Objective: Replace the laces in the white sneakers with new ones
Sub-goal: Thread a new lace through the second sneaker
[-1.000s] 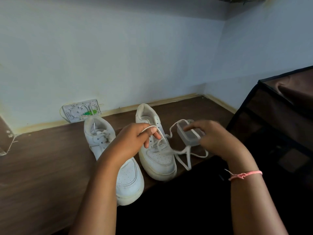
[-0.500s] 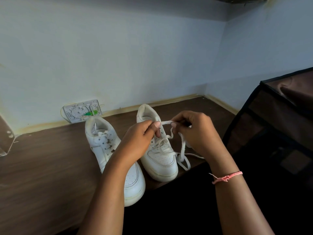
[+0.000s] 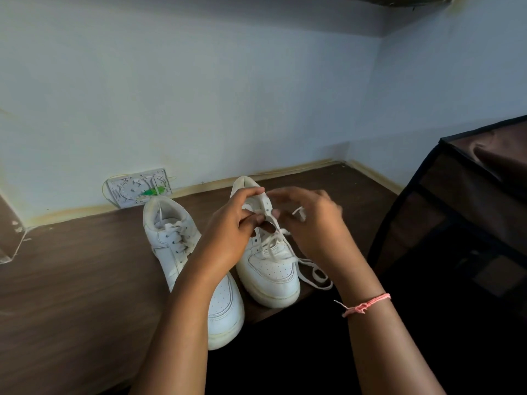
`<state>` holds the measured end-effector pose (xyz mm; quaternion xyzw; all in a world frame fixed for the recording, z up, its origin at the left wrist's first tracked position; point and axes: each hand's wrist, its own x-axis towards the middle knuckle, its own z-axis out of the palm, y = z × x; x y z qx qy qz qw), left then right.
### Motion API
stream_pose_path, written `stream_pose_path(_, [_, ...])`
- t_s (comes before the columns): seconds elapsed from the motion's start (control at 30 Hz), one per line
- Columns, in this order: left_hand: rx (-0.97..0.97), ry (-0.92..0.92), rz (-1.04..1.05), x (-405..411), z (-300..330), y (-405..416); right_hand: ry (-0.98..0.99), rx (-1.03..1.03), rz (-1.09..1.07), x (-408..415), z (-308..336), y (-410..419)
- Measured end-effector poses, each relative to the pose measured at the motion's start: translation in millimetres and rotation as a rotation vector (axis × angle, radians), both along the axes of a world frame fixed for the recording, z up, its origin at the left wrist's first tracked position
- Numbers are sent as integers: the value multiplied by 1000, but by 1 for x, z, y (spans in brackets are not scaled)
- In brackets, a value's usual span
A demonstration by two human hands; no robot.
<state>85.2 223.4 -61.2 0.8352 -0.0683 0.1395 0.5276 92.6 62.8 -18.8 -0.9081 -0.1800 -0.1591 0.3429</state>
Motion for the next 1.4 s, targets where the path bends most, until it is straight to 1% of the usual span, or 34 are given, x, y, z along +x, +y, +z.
stream_pose_path(0.07, [-51,-24,0,0,0,-1,2,36,75,-2,-2,5])
stream_pose_path(0.13, [-67,-44,7,2,0,0,-15,60,105,0,-5,5])
stream_pose_path(0.27, [-128,-78,-29,4,-1,2,-61,15,81,5,-9,2])
stream_pose_path(0.4, [-115,-63,-7,3,0,-3,-131,-11,59,9,-13,1])
stream_pose_path(0.47, [-36,-47,70,3,-2,0,-184,-70,-7,12,-18,1])
stream_pose_path(0.53, [114,-42,170,4,-8,8,-239,-184,-97,16,-26,1])
stream_pose_path(0.6, [256,4,219,4,-13,14,-248,-308,-116,19,-36,4])
stream_pose_path(0.7, [288,92,156,4,-19,13,-223,-418,-118,18,-50,17])
stream_pose_path(0.83, [344,95,124,7,-28,8,-219,-469,-186,19,-63,31])
stream_pose_path(0.9, [351,97,126,9,-32,7,-153,-446,-157,23,-64,28])
stream_pose_path(1.0, [329,86,131,11,-36,8,115,-274,-98,29,-61,22])
stream_pose_path(1.07, [300,87,133,11,-37,9,251,-188,-82,31,-61,21])
stream_pose_path(1.13, [275,84,130,10,-37,10,305,-179,-89,33,-62,22])
stream_pose_path(1.3, [286,73,137,10,-38,9,279,-219,-159,33,-60,28])
stream_pose_path(1.4, [277,73,140,10,-38,9,374,-172,-147,34,-58,29])
